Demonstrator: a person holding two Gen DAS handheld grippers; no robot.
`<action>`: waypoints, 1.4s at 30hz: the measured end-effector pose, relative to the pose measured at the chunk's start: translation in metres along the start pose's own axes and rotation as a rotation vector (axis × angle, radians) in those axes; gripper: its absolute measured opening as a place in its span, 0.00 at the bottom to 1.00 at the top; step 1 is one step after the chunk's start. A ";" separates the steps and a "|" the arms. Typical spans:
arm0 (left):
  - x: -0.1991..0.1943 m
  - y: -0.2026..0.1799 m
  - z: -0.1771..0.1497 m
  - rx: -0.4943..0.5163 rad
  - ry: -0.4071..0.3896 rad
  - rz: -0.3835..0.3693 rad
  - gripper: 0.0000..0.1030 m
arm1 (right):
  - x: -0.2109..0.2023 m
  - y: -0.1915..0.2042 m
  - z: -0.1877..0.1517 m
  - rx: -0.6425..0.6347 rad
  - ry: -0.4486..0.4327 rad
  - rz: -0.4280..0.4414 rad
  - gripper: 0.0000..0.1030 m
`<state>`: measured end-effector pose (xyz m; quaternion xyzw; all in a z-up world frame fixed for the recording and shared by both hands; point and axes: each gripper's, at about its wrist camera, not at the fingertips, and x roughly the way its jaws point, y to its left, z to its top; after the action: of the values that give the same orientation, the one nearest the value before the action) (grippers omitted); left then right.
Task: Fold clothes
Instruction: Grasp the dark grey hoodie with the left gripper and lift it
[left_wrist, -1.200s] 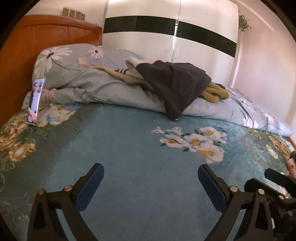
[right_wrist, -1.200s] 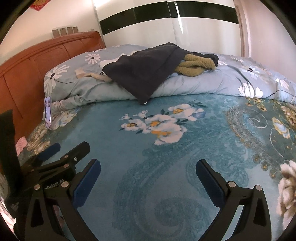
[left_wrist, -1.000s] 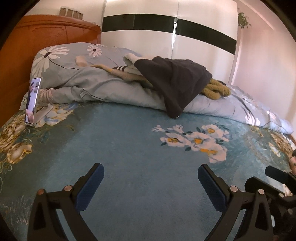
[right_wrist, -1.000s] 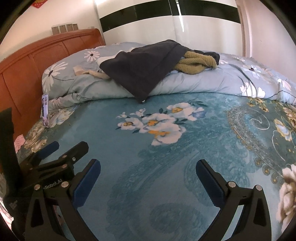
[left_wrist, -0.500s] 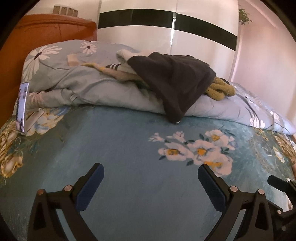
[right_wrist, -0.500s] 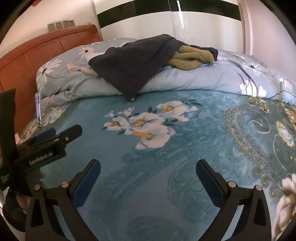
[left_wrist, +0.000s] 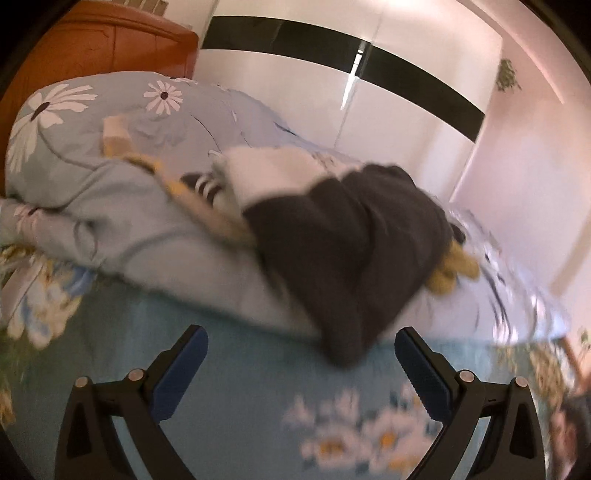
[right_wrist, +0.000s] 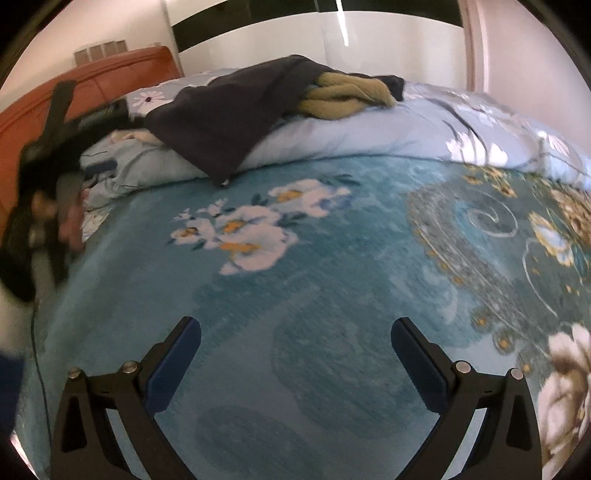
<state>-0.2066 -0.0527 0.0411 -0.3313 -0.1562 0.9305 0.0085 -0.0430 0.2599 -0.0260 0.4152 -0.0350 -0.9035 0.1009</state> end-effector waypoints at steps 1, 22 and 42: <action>0.006 0.003 0.008 -0.020 0.003 -0.014 0.98 | -0.001 -0.003 -0.002 0.012 0.003 0.004 1.00; 0.028 0.020 0.067 -0.266 0.051 -0.093 0.07 | -0.016 -0.037 -0.026 0.112 0.015 0.002 1.00; 0.042 0.018 0.058 -0.274 0.081 0.031 0.17 | -0.027 -0.055 -0.038 0.174 -0.010 0.037 1.00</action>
<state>-0.2737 -0.0813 0.0528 -0.3692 -0.2761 0.8863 -0.0447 -0.0055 0.3202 -0.0383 0.4171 -0.1216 -0.8971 0.0810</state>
